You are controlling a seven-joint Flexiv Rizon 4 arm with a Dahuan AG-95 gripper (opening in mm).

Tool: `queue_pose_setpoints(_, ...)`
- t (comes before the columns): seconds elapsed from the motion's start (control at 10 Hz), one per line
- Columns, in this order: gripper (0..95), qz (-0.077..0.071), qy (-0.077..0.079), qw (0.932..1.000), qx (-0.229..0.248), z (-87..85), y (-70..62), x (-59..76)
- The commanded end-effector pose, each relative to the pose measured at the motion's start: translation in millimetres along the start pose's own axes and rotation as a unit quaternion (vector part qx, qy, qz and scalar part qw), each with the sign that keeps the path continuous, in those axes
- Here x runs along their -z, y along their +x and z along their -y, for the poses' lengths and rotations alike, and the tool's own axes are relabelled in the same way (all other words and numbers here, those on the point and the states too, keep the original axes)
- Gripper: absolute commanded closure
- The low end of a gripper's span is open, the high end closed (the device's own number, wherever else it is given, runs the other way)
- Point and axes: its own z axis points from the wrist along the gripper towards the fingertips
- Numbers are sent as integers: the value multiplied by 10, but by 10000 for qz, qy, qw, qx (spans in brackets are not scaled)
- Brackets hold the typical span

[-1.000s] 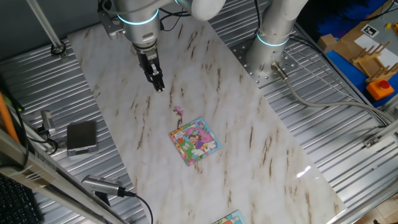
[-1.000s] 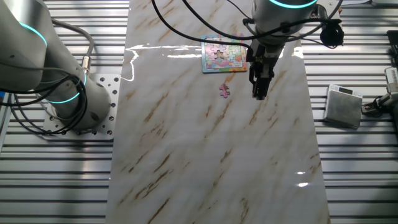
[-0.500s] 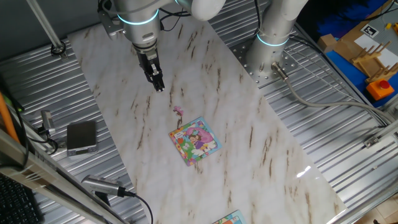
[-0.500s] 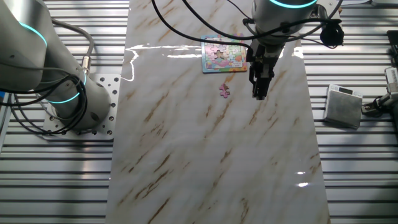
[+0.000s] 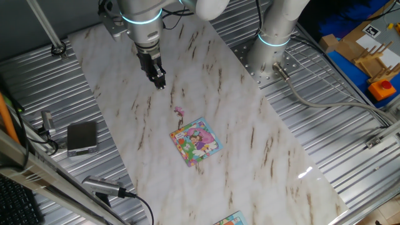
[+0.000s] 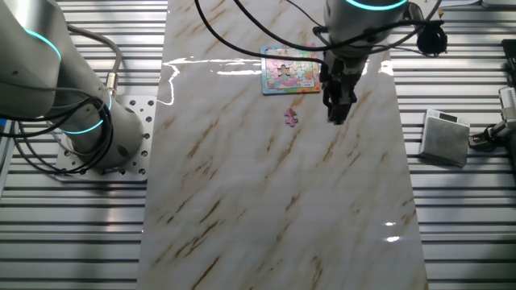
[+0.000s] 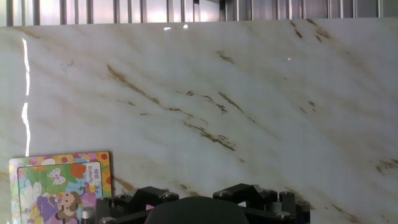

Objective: Assemble one piece of a puzzle

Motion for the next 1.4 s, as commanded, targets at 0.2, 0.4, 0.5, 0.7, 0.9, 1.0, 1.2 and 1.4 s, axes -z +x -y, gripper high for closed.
queue_pose_setpoints(0.2,950,54,146,9999,45,1,-6,-4)
queue_pose_setpoints(0.4,950,56,121,9998,-129,1,-6,-4)
queue_pose_setpoints(0.5,950,55,121,9998,-168,1,-6,-4)
queue_pose_setpoints(0.7,950,31,122,9996,-272,1,-6,-4)
queue_pose_setpoints(0.9,950,3,127,9998,-163,1,-6,-4)
queue_pose_setpoints(1.0,950,-87,125,9997,-171,1,-6,-4)
queue_pose_setpoints(1.2,950,-213,85,9997,-127,1,-6,-4)
queue_pose_setpoints(1.4,950,-252,11,9996,-142,1,-6,-4)
